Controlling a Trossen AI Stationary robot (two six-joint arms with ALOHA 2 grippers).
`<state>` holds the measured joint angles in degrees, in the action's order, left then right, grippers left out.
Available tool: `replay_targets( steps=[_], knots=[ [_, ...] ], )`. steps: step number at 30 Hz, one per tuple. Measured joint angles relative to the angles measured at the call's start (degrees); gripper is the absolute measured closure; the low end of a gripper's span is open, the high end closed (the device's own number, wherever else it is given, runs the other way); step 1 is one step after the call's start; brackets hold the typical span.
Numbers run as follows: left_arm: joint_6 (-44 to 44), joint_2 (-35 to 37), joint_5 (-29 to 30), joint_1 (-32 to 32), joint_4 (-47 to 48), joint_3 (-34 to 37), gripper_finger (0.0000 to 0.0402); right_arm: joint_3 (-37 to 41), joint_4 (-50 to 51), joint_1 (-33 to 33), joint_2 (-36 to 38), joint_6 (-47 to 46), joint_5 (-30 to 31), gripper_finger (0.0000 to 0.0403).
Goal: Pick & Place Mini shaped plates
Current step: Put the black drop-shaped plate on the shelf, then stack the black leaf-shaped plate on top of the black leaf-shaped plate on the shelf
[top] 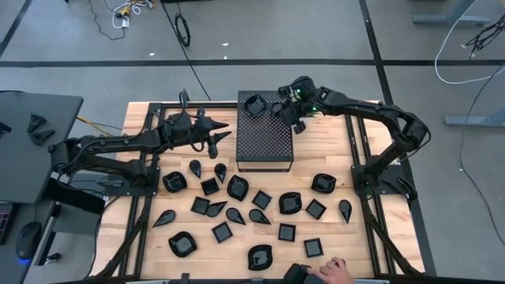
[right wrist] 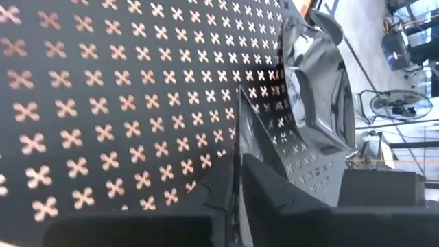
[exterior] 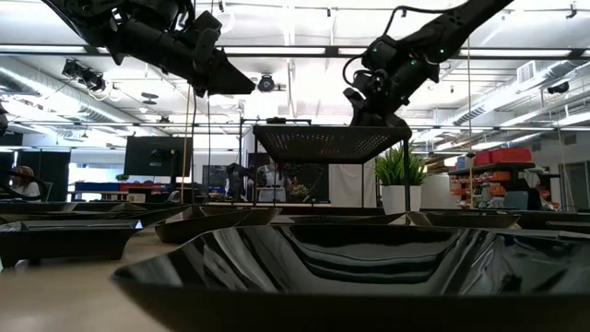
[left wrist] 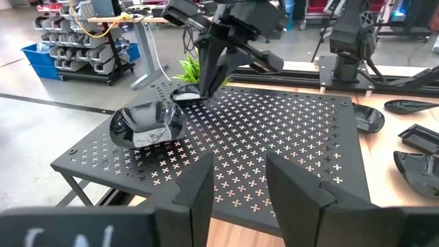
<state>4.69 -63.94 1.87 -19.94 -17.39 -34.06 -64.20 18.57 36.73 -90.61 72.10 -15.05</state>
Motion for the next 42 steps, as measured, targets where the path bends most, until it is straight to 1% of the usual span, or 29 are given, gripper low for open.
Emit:
replay_targets(
  steps=[6,10,14,21,25,27,31,35,38,42],
  knots=[
    [-0.02,0.0,0.0,0.0,0.0,0.0,0.0264,0.0,0.4,0.0,0.0,-1.35,0.21,0.0338],
    [-0.04,0.0,0.0,0.0,0.02,0.0,0.0264,0.0,0.39,0.0,0.05,-2.23,3.61,0.0314],
    [-0.08,0.0,0.0,0.0,0.02,0.0,0.0264,0.0,0.34,0.1,0.46,-2.24,4.25,0.0298],
    [-0.85,0.0,0.0,0.0,0.02,0.0,0.0264,0.0,0.44,0.2,1.55,-2.65,8.91,0.0292],
    [-0.96,0.0,0.01,-0.02,0.02,0.0,0.0264,0.0,0.71,0.22,2.99,-3.28,9.22,0.0294],
    [-1.07,0.0,0.0,0.0,0.03,0.0,0.0264,0.0,1.05,0.14,4.12,-5.06,9.51,0.0293],
    [-1.09,0.0,0.0,-0.02,0.04,0.0,0.0264,0.0,3.49,-1.66,7.37,-13.52,14.13,0.0294],
    [-1.09,0.0,0.0,-0.02,0.03,0.0,0.0264,0.0,8.45,-6.7,12.1,-25.45,20.48,0.0294],
    [-1.1,0.0,0.0,0.0,0.02,0.0,0.0264,0.0,14.14,-12.93,15.87,-33.16,23.58,0.0293],
    [-1.14,0.02,0.0,0.0,0.02,0.0,0.0264,0.0,20.99,-23.05,19.46,-44.37,23.45,0.0293]
  ],
)
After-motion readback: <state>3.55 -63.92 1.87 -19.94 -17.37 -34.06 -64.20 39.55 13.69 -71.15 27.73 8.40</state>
